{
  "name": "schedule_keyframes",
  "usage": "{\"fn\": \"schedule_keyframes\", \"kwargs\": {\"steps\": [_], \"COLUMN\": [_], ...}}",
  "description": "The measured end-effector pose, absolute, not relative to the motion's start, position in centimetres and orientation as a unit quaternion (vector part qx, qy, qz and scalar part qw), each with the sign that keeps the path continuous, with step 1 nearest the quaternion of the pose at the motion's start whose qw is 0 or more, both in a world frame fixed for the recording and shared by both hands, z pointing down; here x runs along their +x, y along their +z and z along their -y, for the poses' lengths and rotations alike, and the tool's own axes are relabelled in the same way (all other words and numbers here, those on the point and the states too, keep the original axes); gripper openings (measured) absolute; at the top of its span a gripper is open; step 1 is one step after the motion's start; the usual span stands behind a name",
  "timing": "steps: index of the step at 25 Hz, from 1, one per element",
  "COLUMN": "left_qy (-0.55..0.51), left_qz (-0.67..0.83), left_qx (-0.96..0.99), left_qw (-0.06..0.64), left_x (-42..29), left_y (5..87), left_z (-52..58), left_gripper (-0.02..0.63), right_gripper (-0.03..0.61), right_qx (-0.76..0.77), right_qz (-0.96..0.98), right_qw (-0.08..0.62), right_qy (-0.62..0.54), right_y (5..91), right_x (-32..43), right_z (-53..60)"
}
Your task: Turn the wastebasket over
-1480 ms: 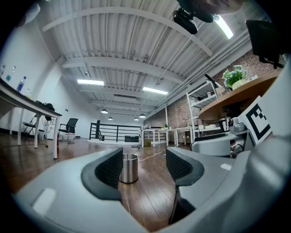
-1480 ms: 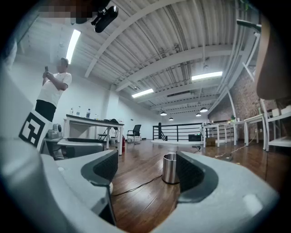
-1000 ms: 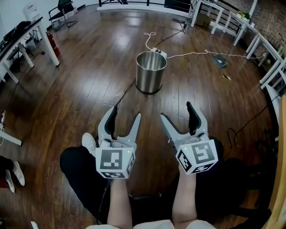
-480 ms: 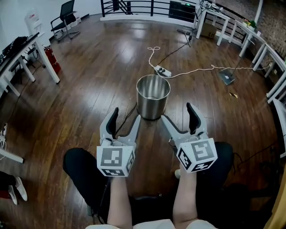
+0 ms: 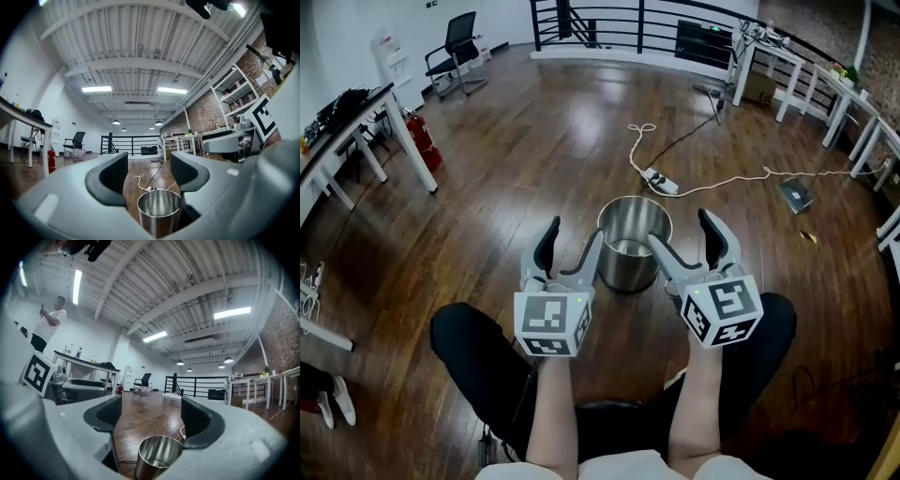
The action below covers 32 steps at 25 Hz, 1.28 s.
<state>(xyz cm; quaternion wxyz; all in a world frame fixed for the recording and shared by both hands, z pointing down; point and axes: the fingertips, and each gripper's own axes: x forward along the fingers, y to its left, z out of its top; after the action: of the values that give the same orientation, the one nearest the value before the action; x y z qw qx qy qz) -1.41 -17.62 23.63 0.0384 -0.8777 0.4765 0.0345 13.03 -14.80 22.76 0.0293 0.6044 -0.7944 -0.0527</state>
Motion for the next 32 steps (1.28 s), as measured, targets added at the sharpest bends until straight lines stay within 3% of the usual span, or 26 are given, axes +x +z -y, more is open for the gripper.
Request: {"fn": "schedule_keyframes", "kwargs": {"steps": [13,24,32], "left_qy": [0.013,-0.029,-0.067], "left_qz": [-0.487,-0.533,-0.547], "left_qx": [-0.873,-0.844,-0.827], "left_qw": [0.013,-0.058,-0.112], "left_x": [0.4,-3.0,-5.2], "left_y": [27.7,35.4,41.6], "left_z": [28.7,34.5,35.6], "left_gripper": [0.310,0.307,0.302], "right_gripper": [0.382,0.380,0.286], "right_qx": [0.564,0.412,0.389], "right_qz": [0.820,0.850,0.814], "right_qw": [0.100,0.313,0.418], "right_qy": [0.008,0.095,0.110], "right_y": [29.7,48.0,56.4], "right_x": [14.1,4.2,3.4], "right_z": [26.2,32.7,36.0]}}
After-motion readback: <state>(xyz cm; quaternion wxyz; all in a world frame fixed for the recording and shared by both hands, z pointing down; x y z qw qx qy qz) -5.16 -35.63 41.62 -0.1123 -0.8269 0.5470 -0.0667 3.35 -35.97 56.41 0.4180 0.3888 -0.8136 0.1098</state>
